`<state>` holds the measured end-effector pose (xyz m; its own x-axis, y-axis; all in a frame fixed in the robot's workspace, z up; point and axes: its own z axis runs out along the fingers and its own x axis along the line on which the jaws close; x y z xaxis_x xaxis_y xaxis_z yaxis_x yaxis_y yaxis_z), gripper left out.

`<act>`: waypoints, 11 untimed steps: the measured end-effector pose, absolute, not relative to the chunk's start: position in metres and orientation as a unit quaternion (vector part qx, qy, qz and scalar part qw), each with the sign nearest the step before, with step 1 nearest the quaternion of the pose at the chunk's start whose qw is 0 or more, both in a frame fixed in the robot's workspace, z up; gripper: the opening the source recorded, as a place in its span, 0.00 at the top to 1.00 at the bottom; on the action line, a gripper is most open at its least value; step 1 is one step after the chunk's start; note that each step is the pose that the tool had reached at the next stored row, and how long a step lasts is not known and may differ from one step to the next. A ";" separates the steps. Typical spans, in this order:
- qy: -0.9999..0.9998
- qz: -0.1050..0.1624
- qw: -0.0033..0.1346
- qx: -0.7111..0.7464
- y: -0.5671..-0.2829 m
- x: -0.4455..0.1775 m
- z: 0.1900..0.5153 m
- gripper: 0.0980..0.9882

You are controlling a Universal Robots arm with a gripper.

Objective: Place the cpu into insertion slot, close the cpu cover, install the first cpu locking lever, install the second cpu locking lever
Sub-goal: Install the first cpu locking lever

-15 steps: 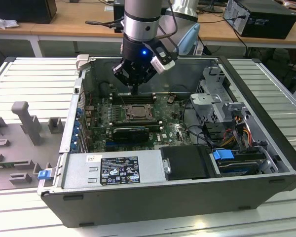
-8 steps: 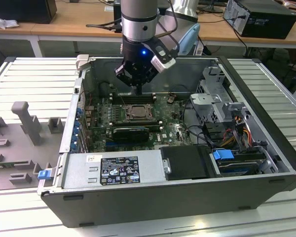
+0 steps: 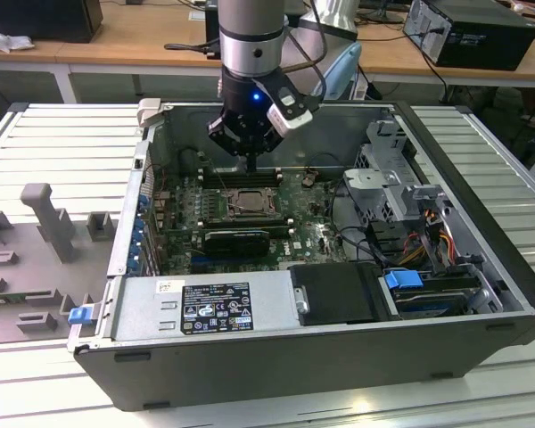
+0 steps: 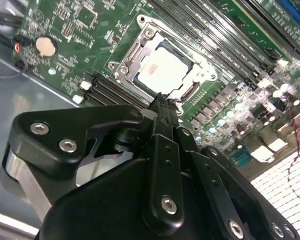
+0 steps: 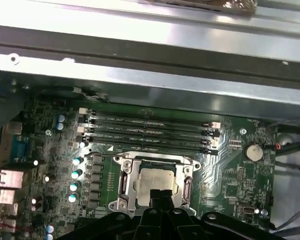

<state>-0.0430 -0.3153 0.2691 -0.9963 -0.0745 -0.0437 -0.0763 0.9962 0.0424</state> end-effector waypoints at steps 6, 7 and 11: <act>0.999 0.022 0.021 -0.024 -0.314 -0.061 0.266 0.99; 0.999 0.022 0.021 -0.024 -0.314 -0.067 0.265 0.99; 0.999 0.022 0.021 -0.024 -0.313 -0.092 0.263 0.99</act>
<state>-0.0918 -0.3127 0.2634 -0.9980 -0.0462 -0.0437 -0.0480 0.9979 0.0423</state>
